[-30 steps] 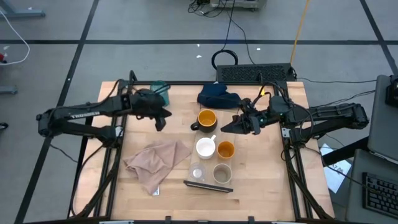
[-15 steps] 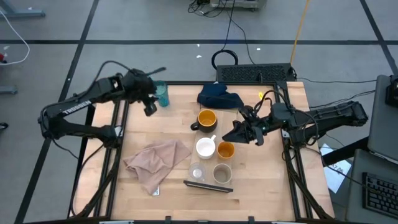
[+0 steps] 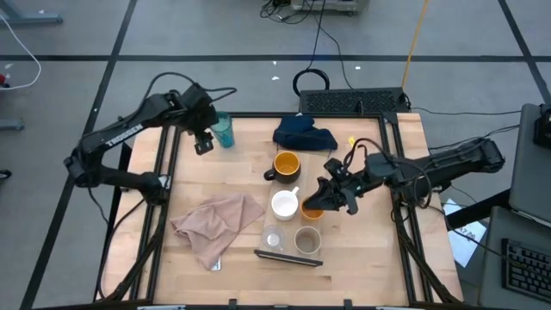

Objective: Stack small to large cups/mugs on shelf
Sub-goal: Put the blue cup on the shelf aligned with the yellow cup

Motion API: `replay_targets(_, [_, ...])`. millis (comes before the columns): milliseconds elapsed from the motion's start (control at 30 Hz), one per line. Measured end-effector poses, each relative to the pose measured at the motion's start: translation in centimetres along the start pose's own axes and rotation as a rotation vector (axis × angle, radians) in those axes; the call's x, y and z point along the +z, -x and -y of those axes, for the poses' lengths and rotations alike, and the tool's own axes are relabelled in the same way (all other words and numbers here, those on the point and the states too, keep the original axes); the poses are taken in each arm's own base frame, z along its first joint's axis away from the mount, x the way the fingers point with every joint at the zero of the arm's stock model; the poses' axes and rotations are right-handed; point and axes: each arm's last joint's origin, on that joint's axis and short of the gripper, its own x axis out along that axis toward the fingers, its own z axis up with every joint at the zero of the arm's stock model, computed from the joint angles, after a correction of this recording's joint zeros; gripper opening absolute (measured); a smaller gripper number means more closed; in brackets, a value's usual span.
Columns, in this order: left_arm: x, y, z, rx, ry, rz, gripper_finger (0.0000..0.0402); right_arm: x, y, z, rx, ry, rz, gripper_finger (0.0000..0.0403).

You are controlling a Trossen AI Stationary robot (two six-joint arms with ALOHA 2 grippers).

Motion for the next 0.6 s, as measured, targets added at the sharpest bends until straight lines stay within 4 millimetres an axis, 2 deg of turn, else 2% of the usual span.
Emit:
replay_targets(200, [0.2,-1.2,-0.8,-0.021,-0.065,-0.052,0.0207,-0.7,-0.7,0.3,-0.007,-0.011,-0.029,0.0075])
replay_targets(467, [1.7,0.4,-1.7,0.023,-0.171,0.038,0.0207,-0.6,-0.7,0.2,0.001,-0.023,-0.024,0.0075])
replay_targets(600, [2.1,0.6,-1.7,0.024,-0.203,0.046,0.0207,-0.6,-0.7,0.1,0.014,-0.009,-0.014,0.0075])
